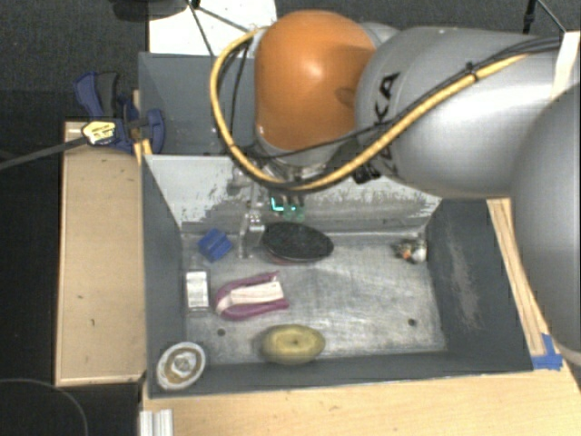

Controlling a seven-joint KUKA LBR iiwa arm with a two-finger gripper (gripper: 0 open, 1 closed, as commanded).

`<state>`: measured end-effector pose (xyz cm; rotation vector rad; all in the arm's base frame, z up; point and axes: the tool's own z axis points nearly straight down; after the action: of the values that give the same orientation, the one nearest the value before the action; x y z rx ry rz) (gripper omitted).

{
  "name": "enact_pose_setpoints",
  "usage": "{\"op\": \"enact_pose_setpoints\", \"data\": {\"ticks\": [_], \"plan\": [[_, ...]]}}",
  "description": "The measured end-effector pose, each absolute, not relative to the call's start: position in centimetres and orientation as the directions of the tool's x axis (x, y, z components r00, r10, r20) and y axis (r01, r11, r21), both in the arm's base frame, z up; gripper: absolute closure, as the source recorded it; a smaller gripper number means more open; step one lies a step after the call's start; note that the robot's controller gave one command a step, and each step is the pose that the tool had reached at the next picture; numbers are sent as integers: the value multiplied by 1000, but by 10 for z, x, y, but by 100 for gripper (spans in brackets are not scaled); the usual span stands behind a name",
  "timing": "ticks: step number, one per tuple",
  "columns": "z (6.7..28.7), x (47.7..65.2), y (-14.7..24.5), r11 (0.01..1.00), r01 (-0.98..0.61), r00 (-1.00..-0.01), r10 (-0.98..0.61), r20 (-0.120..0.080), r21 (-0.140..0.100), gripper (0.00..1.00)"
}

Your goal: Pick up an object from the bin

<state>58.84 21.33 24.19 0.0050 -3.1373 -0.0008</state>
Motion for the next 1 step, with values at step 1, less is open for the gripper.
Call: {"op": "enact_pose_setpoints", "data": {"ticks": [1], "plan": [[100,578,191,966,-260,-966,-259,-20,2,0]]}}
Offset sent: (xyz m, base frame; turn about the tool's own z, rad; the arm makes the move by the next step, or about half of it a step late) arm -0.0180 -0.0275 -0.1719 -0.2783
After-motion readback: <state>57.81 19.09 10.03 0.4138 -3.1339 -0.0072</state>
